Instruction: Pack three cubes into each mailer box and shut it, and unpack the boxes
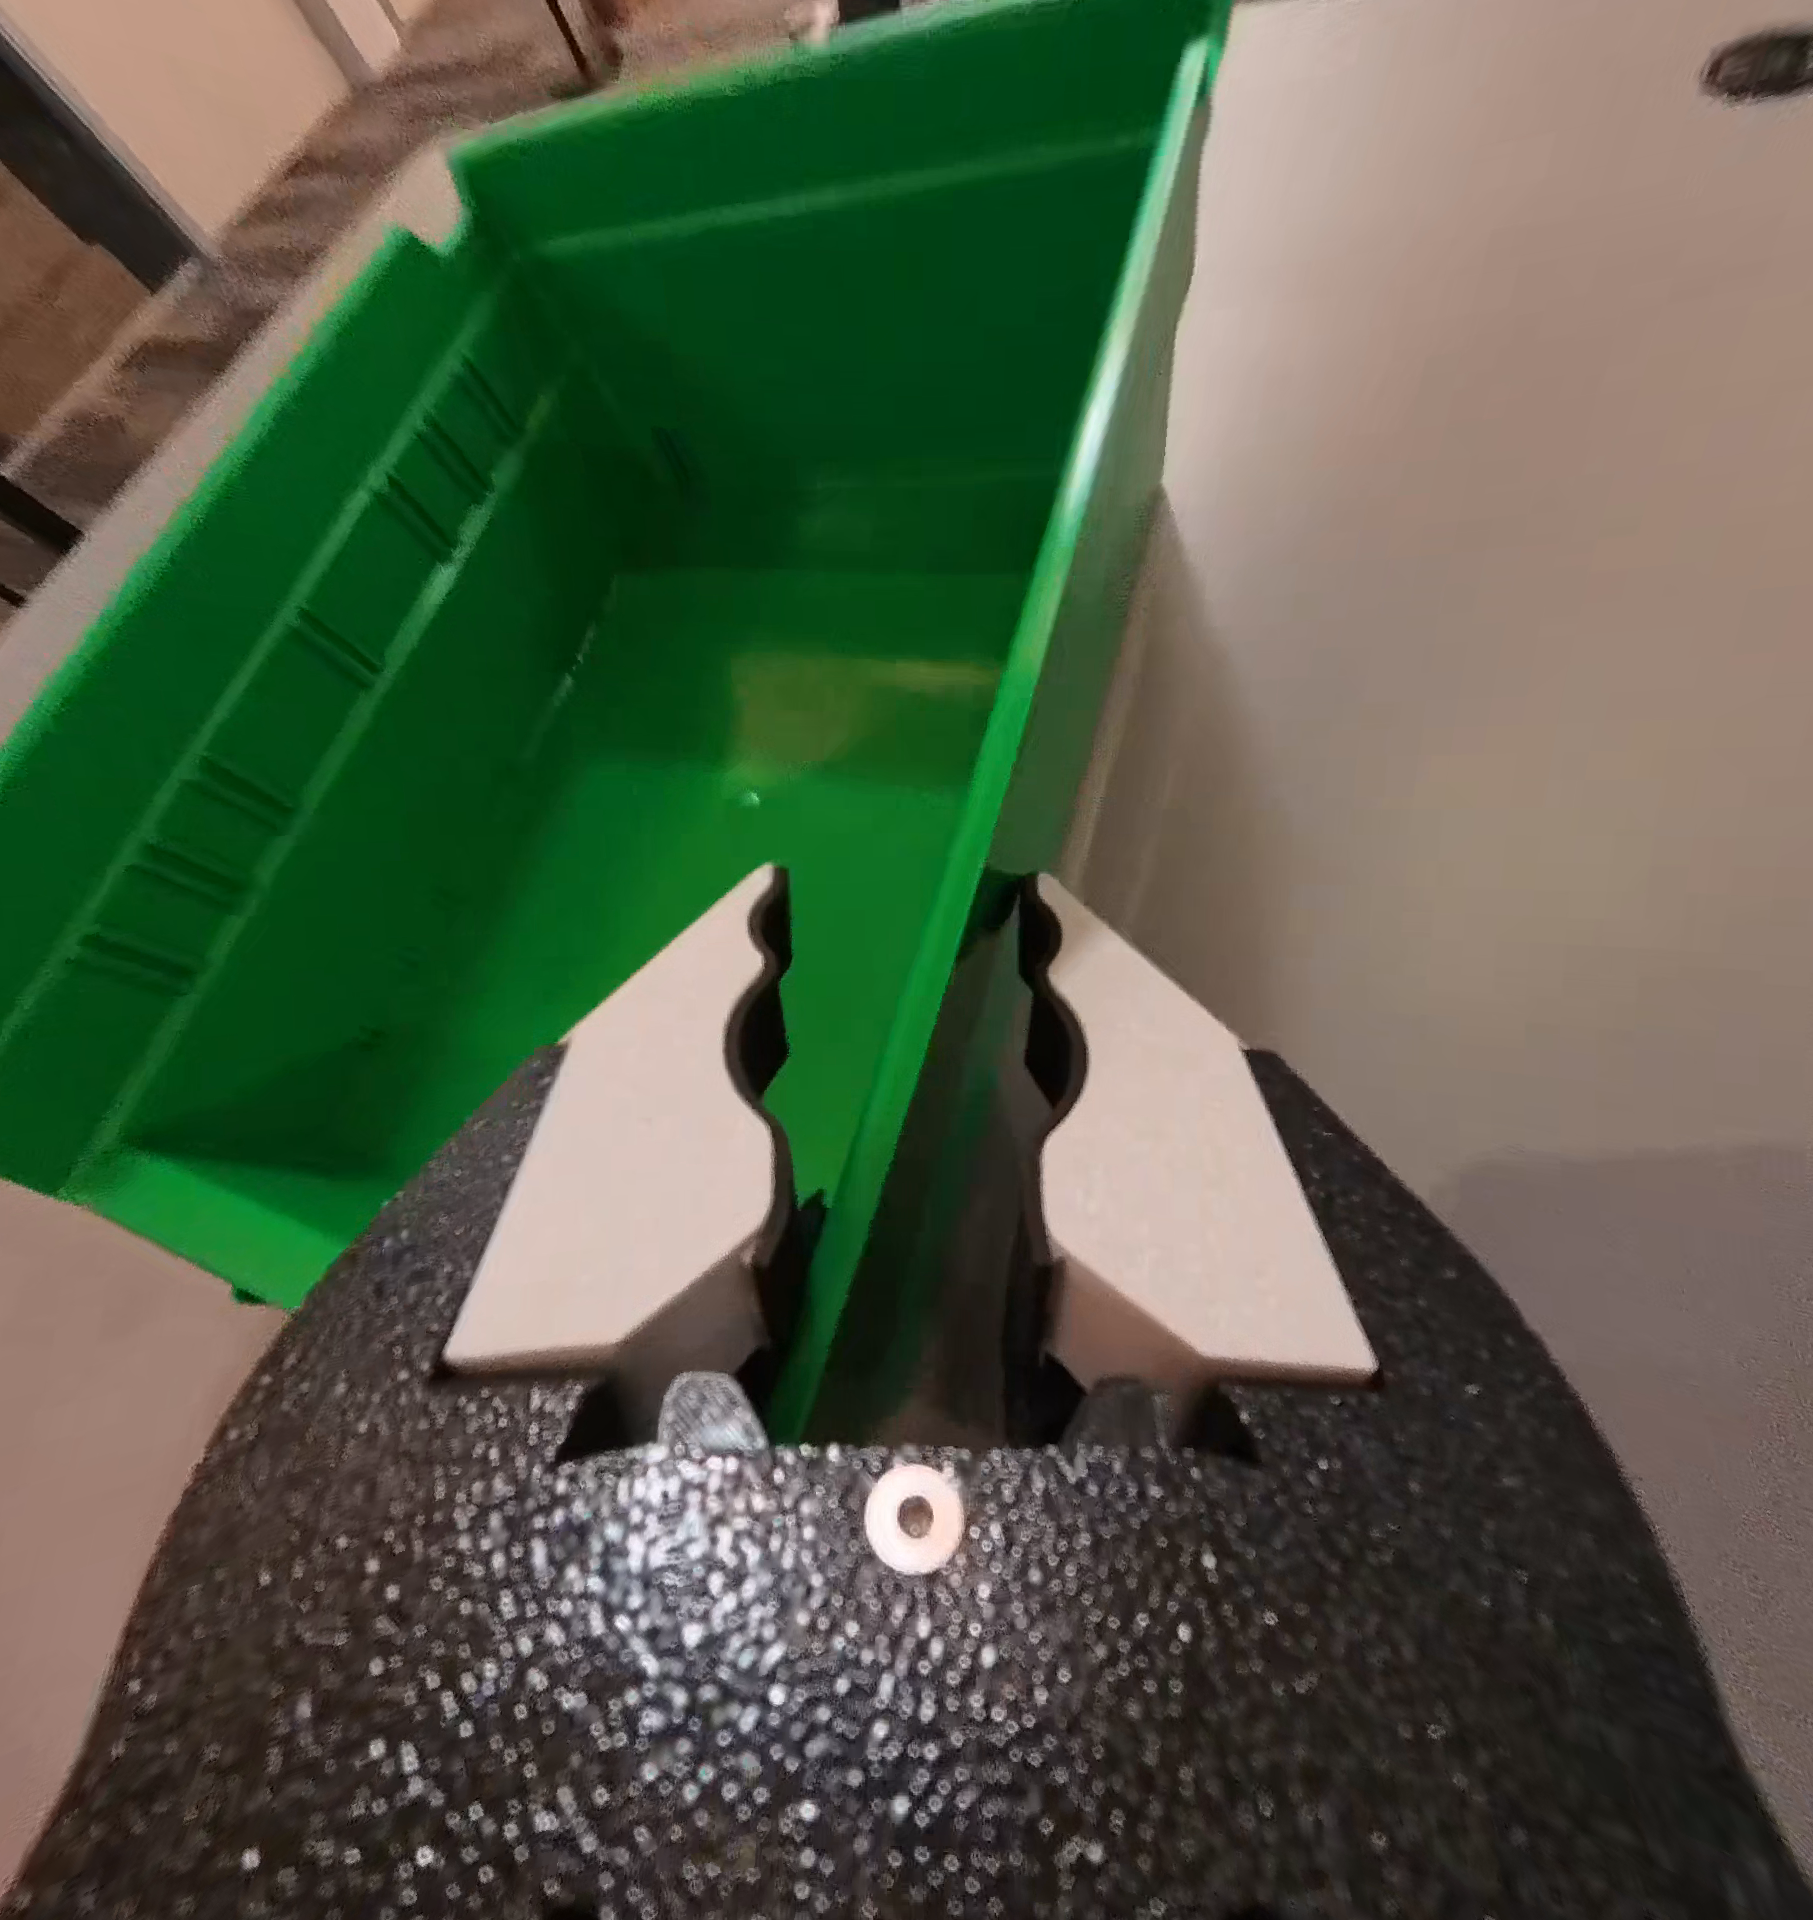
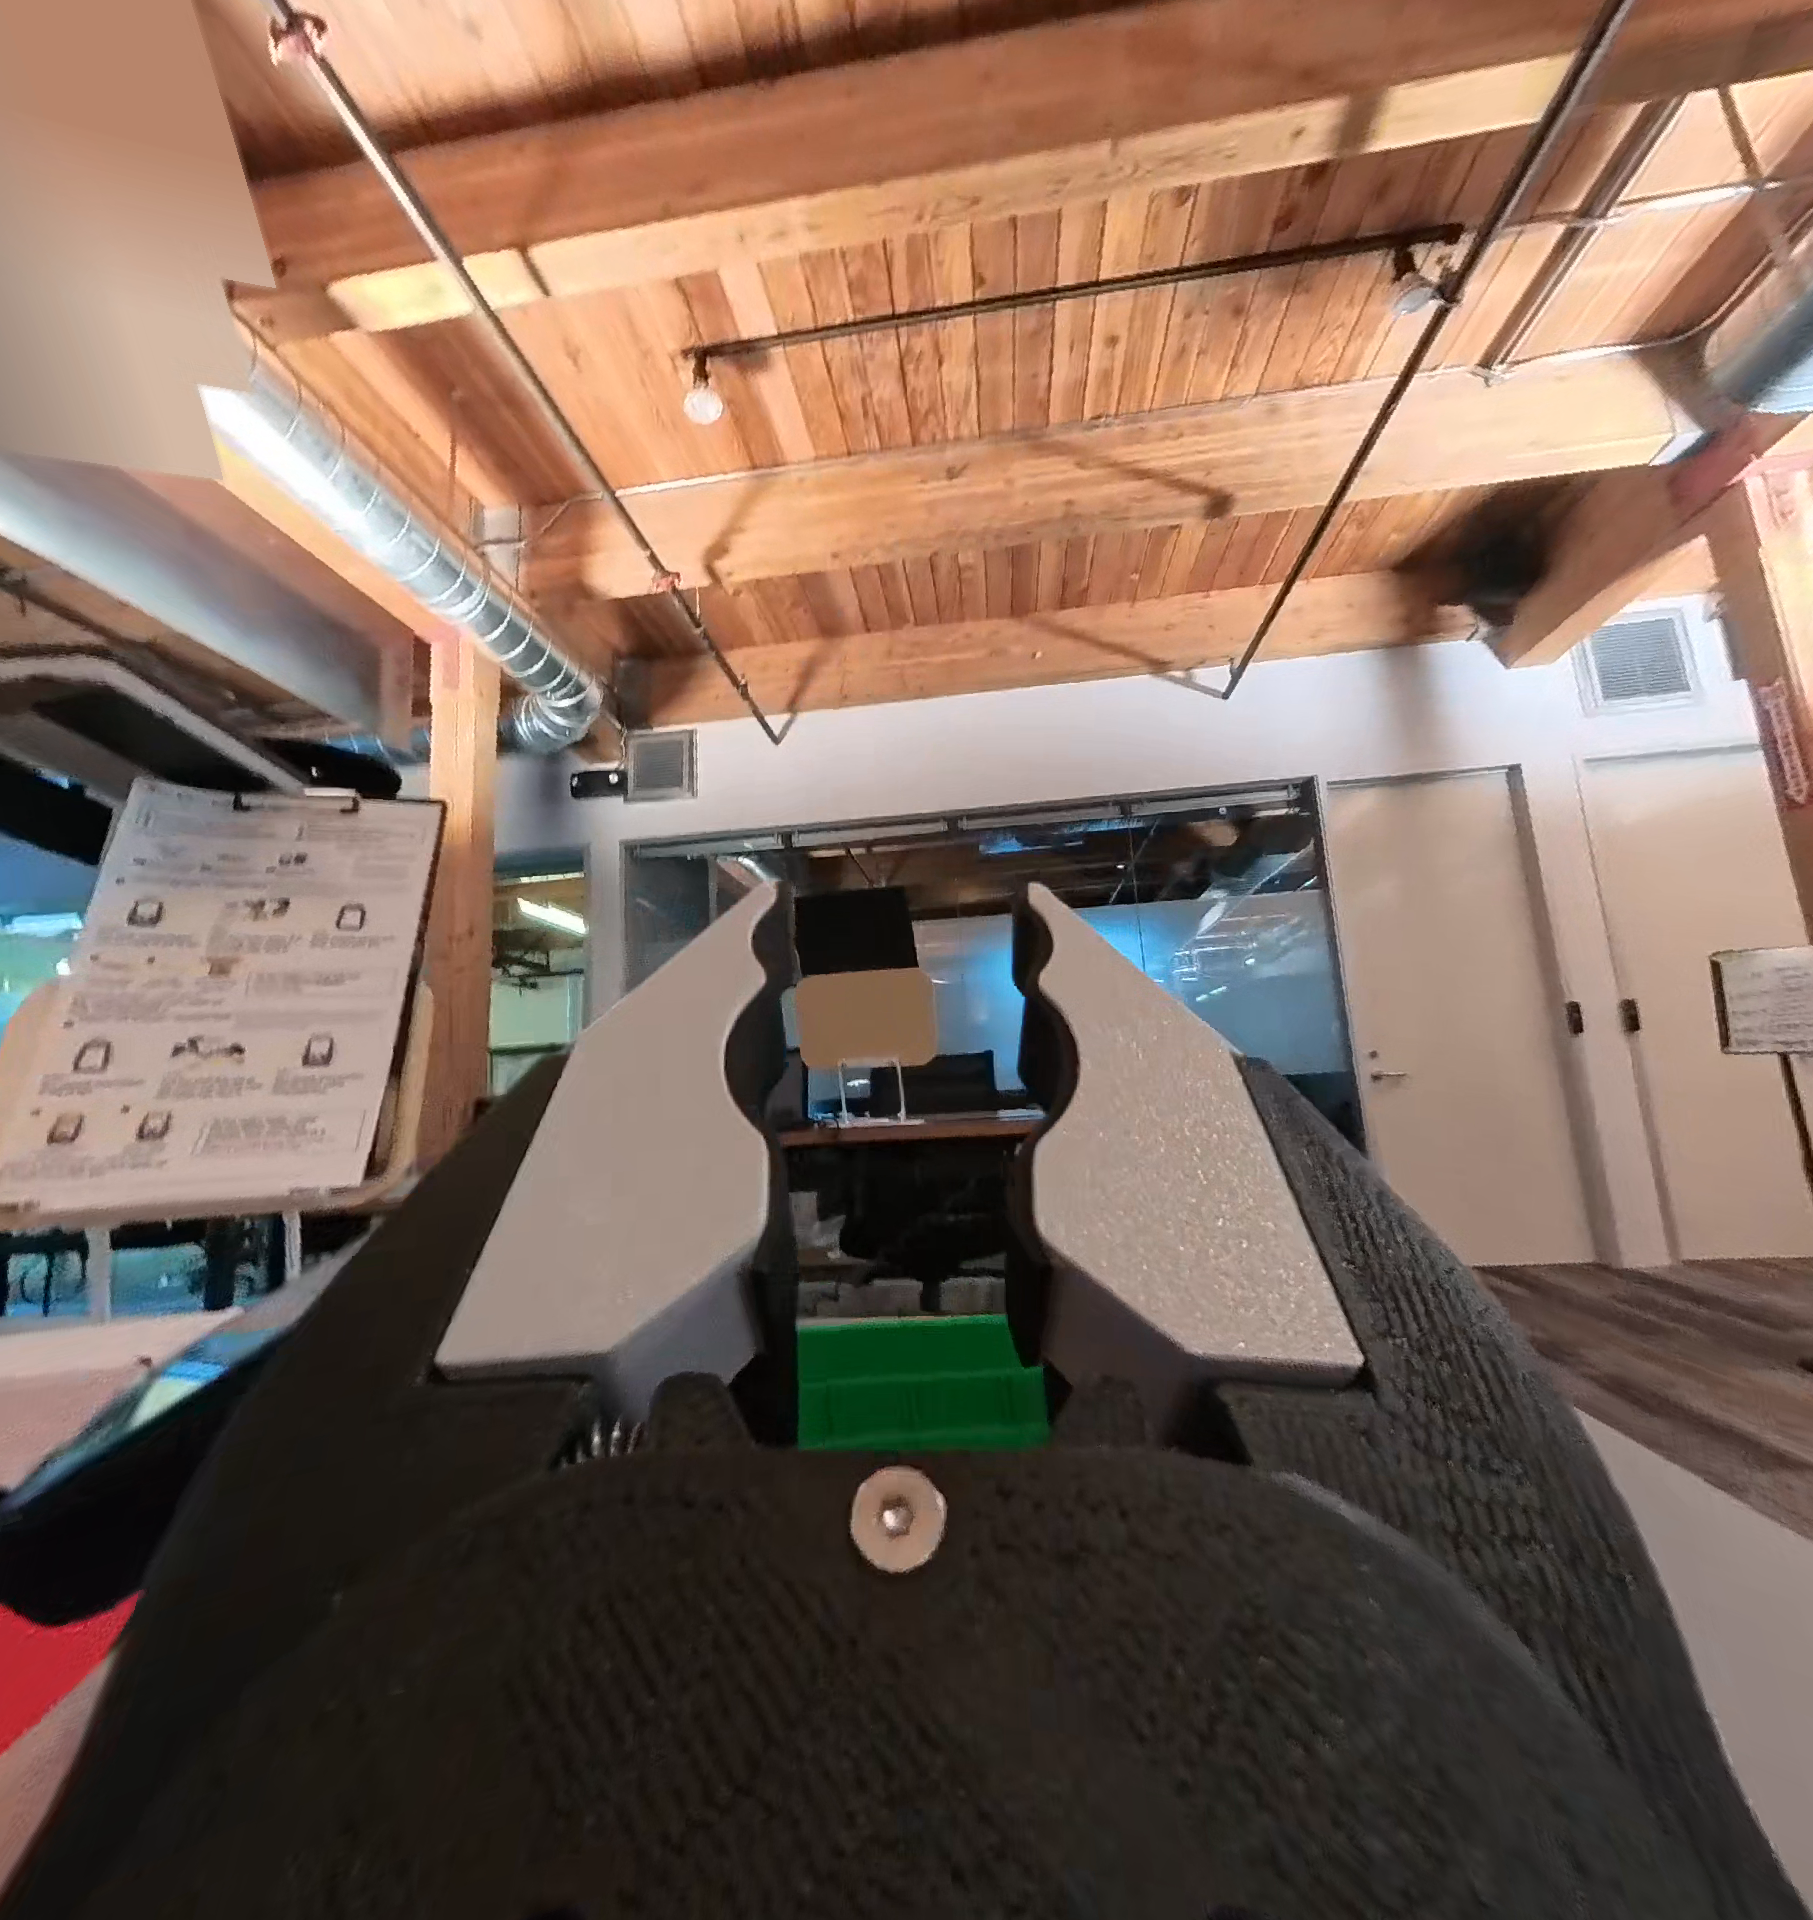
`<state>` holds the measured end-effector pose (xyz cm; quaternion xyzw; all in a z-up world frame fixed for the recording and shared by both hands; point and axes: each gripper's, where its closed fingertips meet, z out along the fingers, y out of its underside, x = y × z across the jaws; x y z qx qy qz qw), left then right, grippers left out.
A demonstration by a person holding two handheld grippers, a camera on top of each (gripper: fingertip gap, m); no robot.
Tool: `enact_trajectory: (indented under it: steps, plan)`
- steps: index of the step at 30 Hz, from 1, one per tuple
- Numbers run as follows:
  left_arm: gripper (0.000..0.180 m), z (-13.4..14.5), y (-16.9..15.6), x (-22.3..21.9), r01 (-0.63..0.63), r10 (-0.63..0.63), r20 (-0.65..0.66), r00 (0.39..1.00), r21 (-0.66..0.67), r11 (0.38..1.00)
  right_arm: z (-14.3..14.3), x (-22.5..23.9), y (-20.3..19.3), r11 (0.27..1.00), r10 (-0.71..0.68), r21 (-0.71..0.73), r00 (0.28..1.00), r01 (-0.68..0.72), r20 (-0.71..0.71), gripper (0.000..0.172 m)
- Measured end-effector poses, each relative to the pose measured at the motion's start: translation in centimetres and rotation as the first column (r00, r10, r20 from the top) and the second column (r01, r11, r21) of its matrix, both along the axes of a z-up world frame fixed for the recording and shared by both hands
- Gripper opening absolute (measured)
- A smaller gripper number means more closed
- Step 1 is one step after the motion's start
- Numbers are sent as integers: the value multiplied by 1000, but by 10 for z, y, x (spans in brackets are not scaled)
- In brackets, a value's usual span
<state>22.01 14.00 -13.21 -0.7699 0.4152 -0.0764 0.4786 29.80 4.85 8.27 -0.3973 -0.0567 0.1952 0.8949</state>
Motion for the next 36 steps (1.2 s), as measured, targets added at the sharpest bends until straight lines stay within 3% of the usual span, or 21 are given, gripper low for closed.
enact_trajectory:
  steps: [2, 3, 7, 12, 15, 18, 20, 23, 29, 32, 36]
  plan:
    - [52, 17, -3, -3, 7, -12, 122, 993, 42, 999, -4, -13, 4, 1000, -26, -10, 998, 26, 53, 50]
    - [67, 27, -5, -12, -16, 2, 176, 984, 77, 997, -6, -17, 7, 998, -55, -20, 996, 56, 66, 65]
    - [100, 66, -29, -84, -176, 96, 356, 929, 200, 964, -22, -46, 23, 988, -114, -83, 978, 130, 177, 104]
    - [106, 97, -85, -188, -333, 161, 527, 834, 250, 909, -64, -124, 47, 966, -15, -231, 916, 116, 400, 137]
    - [108, 112, -110, -251, -469, 233, 593, 771, 281, 837, -104, -155, 69, 917, -38, -307, 823, 253, 567, 146]
    - [104, 128, -128, -307, -597, 286, 660, 695, 307, 741, -143, -158, 90, 844, -32, -382, 746, 377, 666, 147]
    - [104, 129, -133, -331, -646, 328, 690, 646, 264, 717, -162, -151, 97, 803, -6, -422, 714, 421, 701, 150]
    - [106, 125, -134, -349, -689, 384, 704, 597, 205, 695, -173, -138, 97, 765, 62, -498, 722, 410, 689, 148]
    - [112, 119, -130, -346, -684, 412, 678, 609, 184, 706, -185, -74, 95, 630, 93, -607, 729, 484, 678, 144]
    - [113, 108, -127, -353, -714, 495, 609, 620, 176, 678, -187, -20, 99, 547, 26, -624, 734, 558, 678, 144]
    - [113, 92, -126, -369, -775, 634, 500, 590, 130, 619, -181, 64, 96, 386, -144, -637, 725, 668, 673, 130]
